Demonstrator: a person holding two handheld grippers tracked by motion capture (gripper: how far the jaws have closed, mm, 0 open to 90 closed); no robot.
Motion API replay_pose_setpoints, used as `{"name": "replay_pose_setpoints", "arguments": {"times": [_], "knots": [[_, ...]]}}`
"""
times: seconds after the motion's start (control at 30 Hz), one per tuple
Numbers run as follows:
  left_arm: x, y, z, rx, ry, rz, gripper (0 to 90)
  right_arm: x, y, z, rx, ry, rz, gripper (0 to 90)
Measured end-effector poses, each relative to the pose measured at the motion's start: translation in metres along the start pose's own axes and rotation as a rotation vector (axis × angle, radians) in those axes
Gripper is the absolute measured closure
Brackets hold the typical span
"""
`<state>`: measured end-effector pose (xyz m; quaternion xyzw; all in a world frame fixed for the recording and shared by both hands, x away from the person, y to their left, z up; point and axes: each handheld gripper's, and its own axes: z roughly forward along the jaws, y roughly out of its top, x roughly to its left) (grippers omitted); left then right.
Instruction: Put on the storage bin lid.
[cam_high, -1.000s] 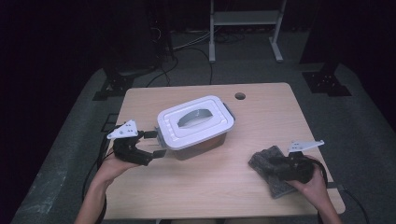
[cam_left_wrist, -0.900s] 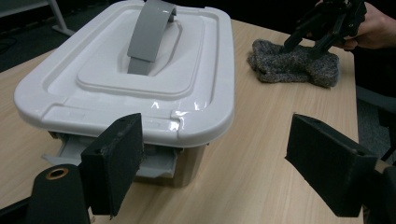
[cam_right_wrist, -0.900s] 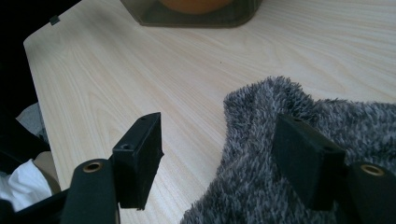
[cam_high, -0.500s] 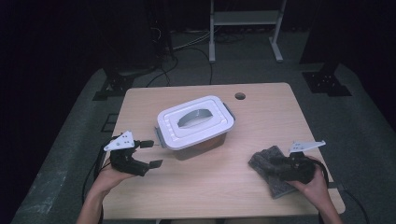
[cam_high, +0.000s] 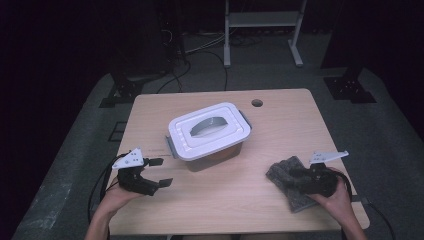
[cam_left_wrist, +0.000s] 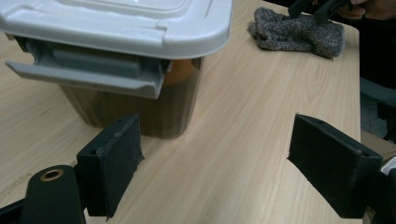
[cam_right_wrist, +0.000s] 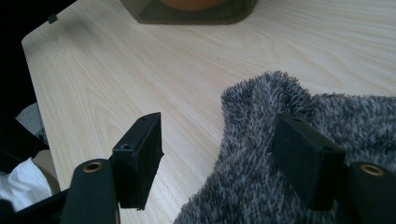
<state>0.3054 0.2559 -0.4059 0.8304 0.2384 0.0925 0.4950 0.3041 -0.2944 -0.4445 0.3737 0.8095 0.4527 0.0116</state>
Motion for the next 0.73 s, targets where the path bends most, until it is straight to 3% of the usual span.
{"name": "replay_pose_setpoints", "arguments": {"times": [0.4,0.73], "knots": [[-0.001,-0.020,0.005,0.020,0.002,-0.023,15.9,0.000,-0.001,0.002,0.004,0.001,0.000,32.3],[-0.002,-0.033,0.011,0.077,-0.007,-0.023,15.8,0.004,-0.001,0.002,0.006,-0.002,-0.010,32.1]]}}
